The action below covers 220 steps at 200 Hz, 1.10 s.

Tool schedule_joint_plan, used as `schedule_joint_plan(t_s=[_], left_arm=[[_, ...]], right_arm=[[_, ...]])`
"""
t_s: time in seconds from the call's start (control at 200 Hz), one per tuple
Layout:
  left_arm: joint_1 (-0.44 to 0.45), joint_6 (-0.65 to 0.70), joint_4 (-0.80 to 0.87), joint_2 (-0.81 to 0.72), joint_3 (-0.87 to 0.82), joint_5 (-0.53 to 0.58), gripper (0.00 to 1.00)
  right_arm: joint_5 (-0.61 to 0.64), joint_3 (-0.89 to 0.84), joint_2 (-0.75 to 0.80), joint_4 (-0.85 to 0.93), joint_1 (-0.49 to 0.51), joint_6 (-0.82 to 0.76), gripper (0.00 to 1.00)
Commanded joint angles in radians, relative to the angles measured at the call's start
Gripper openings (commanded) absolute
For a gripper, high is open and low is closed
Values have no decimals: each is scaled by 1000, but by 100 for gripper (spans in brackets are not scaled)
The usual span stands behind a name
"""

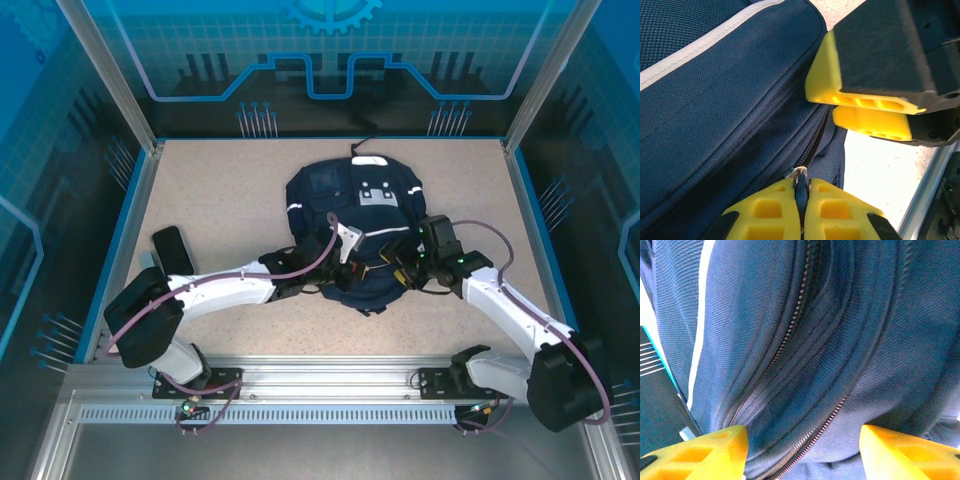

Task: Pack books, pencil case, and school supplies into a backpack

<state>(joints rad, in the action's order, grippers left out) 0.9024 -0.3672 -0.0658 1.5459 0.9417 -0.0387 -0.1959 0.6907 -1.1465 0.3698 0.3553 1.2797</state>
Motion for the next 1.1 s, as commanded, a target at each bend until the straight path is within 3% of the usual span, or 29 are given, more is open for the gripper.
schedule_joint_plan(t_s=[0.0, 0.145, 0.315, 0.71, 1.096], left_arm=[[10, -18, -101, -16, 35, -67, 0], [3, -9, -58, -40, 22, -55, 0], [-46, -1, -5, -108, -56, 6, 0], [-231, 12, 85, -277, -280, 173, 0], [-389, 85, 66, -45, -67, 140, 0]], right_arm=[[-21, -3, -37, -81, 12, 24, 52], [49, -2, -48, -95, 14, 13, 28], [152, 13, -23, -32, 14, -20, 14], [251, 23, 4, 15, 14, -66, 9], [224, 42, -19, 18, 16, -91, 9]])
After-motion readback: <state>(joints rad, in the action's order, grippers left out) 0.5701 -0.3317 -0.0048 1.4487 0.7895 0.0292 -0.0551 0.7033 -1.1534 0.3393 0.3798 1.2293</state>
